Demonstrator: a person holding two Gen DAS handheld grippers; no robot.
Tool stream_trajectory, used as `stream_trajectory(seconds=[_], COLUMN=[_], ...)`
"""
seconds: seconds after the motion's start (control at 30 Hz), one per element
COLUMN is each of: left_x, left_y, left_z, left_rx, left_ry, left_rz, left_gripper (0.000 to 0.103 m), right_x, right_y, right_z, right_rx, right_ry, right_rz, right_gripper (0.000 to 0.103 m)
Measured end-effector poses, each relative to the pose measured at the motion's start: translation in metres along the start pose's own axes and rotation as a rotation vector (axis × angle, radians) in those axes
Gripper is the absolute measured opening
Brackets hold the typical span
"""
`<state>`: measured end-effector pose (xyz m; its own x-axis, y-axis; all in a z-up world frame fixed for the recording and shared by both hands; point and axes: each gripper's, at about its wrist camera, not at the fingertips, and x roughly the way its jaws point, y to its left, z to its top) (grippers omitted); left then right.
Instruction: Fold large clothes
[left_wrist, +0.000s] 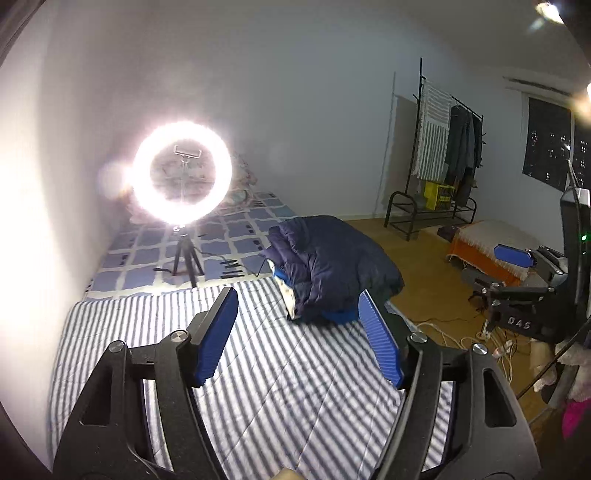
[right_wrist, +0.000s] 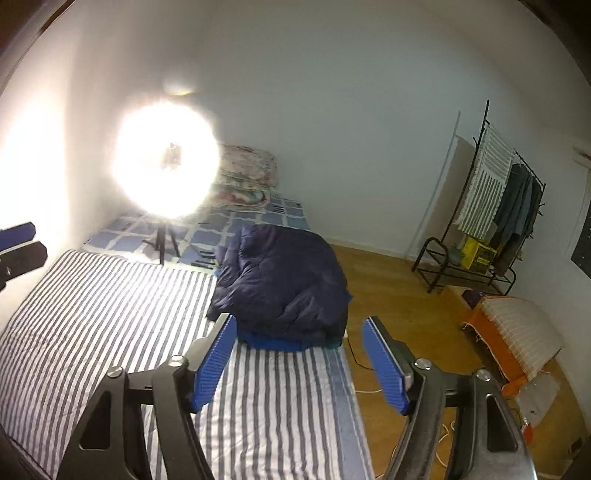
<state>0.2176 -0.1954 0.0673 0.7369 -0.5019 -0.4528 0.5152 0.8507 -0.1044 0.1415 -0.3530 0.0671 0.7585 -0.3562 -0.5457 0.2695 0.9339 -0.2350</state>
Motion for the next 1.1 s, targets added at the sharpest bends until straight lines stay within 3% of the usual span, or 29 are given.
stream_trajectory(seconds=[0.2, 0.43, 0.53, 0.63, 0.8, 1.1], left_x=[-0.037, -0.035, -0.030, -0.026, -0.022, -0.021], left_y=[0.000, 0.012, 0.012, 0.011, 0.003, -0.003], left_z=[-0.037, -0.078, -0.085, -0.090, -0.094, -0.095], left_rx=[0.024, -0.012, 0.000, 0.009, 0.048, 0.034], left_ry=[-0.013, 0.008, 0.014, 0.016, 0.025, 0.008], left_rz=[0.039, 0.062, 0.062, 0.046, 0.029, -0.004], left_gripper=[0.075, 0.076, 0.077, 0.089, 0.091, 0.102], right_x=[-0.022, -0.025, -0.020, -0.010, 0.003, 0.015], right_y=[0.022, 0.039, 0.041, 0.040, 0.038, 0.034], right_z=[-0.039, -0.071, -0.080, -0.088, -0.094, -0.100], right_rx=[0.033, 0.074, 0.090, 0.111, 0.116, 0.156], right_ry=[-0.012, -0.020, -0.032, -0.027, -0.015, -0.014], right_rz=[0.009, 0.023, 0.009, 0.008, -0.023, -0.044], right_gripper=[0.076, 0.081, 0.084, 0.089, 0.101, 0.103])
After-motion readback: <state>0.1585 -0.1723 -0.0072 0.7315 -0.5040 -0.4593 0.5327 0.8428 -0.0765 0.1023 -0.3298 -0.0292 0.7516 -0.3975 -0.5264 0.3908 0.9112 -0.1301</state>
